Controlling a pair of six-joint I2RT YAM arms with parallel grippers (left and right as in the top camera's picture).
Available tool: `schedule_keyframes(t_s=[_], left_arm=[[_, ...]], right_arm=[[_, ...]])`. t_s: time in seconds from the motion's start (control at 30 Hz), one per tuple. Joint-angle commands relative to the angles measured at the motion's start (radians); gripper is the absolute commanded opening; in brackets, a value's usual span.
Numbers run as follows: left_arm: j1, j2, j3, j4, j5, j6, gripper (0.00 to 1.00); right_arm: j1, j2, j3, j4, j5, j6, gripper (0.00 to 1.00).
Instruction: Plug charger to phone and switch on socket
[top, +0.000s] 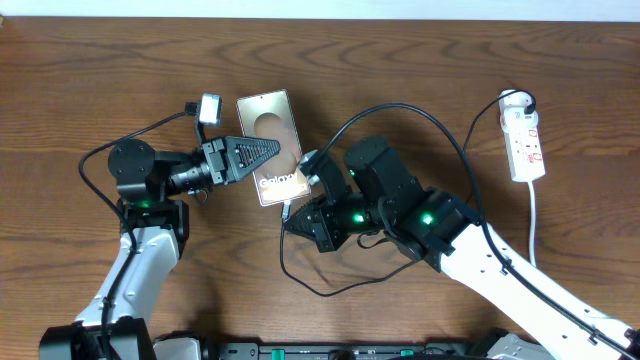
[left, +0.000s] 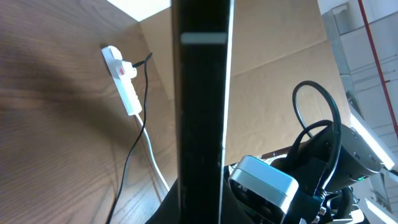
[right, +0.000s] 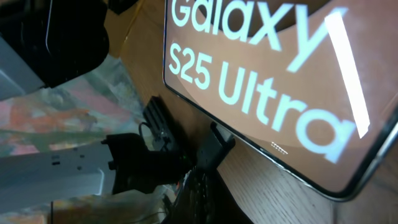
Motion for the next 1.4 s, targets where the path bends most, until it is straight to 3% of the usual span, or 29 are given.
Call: schedule_keyframes(t_s=[0.0, 0.4, 0.63, 0.73, 0.87, 0.97, 1.17, 1.37], left_arm=[[-0.005, -0.008, 0.027, 0.008, 0.091, 0.030, 0.07], [-0.005, -0.008, 0.027, 0.008, 0.100, 0.069, 0.07], [0.019, -0.008, 0.027, 0.008, 0.025, 0.111, 0.08], [0.098, -0.008, 0.027, 0.007, -0.015, 0.144, 0.07], [0.251, -0.007, 0.027, 0.005, -0.016, 0.139, 0.07], [0.339, -0.008, 0.027, -0.035, -0.003, 0.106, 0.07], [0.377, -0.008, 0.027, -0.053, 0.116, 0.107, 0.07], [0.377, -0.008, 0.027, -0.053, 0.144, 0.106, 0.07]], right_arm=[[-0.004, -0.001, 0.007, -0.002, 0.056, -0.057, 0.01], [-0.004, -0.002, 0.007, -0.087, 0.209, -0.112, 0.01], [-0.003, -0.001, 0.007, -0.238, 0.431, -0.073, 0.01], [-0.003, 0.001, 0.007, -0.263, 0.511, -0.038, 0.15], [-0.003, 0.024, 0.007, -0.217, 0.615, -0.004, 0.44], [-0.002, 0.086, 0.007, -0.150, 0.643, 0.011, 0.56], [0.028, 0.284, 0.018, 0.043, 0.644, 0.086, 0.61], [0.046, 0.479, 0.105, 0.150, 0.687, 0.156, 0.61]])
